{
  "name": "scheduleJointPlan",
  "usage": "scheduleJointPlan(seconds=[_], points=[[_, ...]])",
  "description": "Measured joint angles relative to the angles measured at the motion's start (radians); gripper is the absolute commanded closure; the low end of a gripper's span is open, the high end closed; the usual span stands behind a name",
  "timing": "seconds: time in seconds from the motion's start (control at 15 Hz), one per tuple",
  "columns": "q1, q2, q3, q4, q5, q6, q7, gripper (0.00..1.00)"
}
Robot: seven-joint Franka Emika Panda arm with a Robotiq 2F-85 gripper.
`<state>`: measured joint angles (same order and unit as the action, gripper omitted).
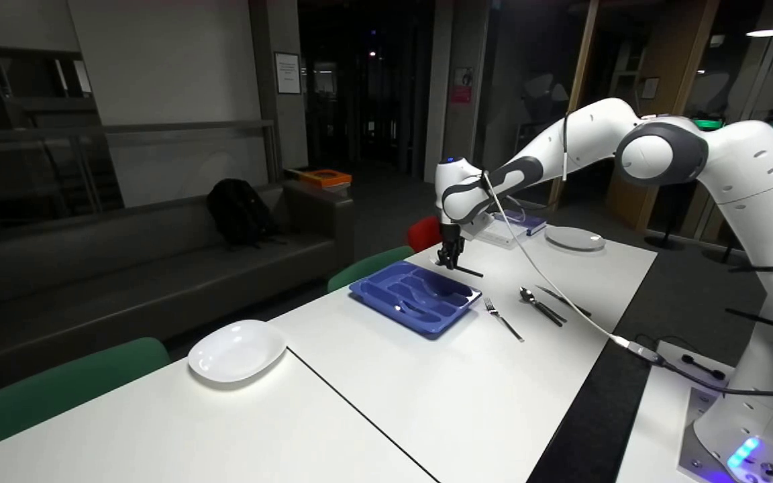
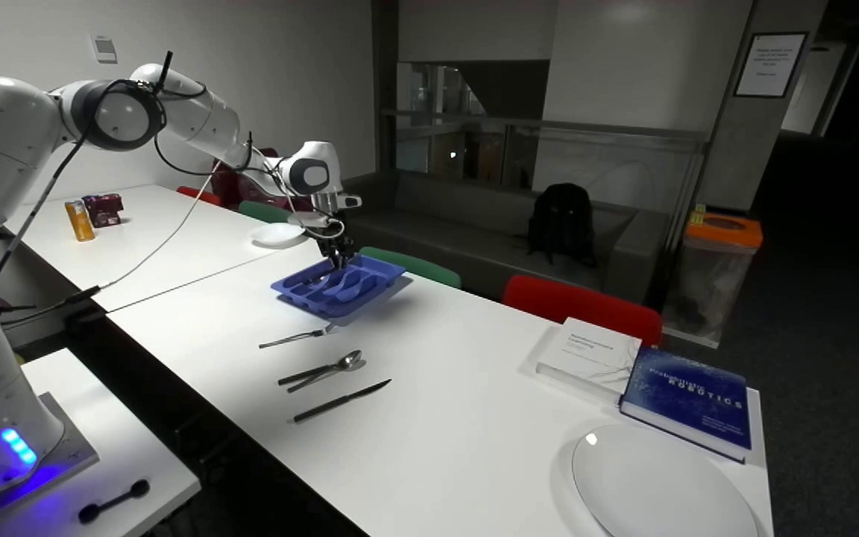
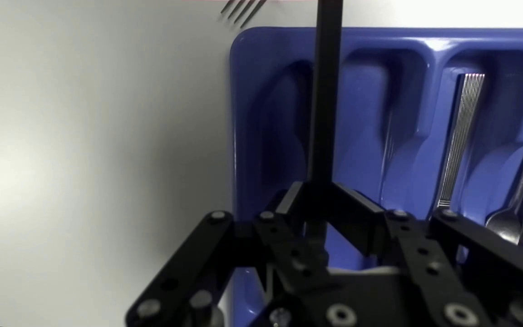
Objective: Put the fork inside the cutlery tray
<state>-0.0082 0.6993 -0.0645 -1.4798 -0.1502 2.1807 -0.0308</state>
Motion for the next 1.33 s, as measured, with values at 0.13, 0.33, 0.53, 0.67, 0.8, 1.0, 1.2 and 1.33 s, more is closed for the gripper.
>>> scheduleJointPlan(seconds=[0.13,0.33,0.53,0.67,0.8,1.0,1.2,1.33], points=[[-0.004,0.022,0.0,0.029,0.001,0.0,0.0,0.95],[-0.017,0.034,0.0,0.056,0.005,0.0,0.0,0.95],[-0.029,0.046,0.0,0.081,0.013,0.0,0.0,0.95],[-0.032,0.06,0.0,0.097,0.015,0.0,0.0,0.95],[-0.032,0.077,0.001,0.117,0.016,0.0,0.0,0.95],[-0.032,0.104,0.005,0.149,0.016,0.0,0.0,0.95],[-0.032,0.13,0.008,0.181,0.02,-0.001,0.0,0.95],[-0.032,0.135,0.01,0.189,0.032,-0.01,0.0,0.79]])
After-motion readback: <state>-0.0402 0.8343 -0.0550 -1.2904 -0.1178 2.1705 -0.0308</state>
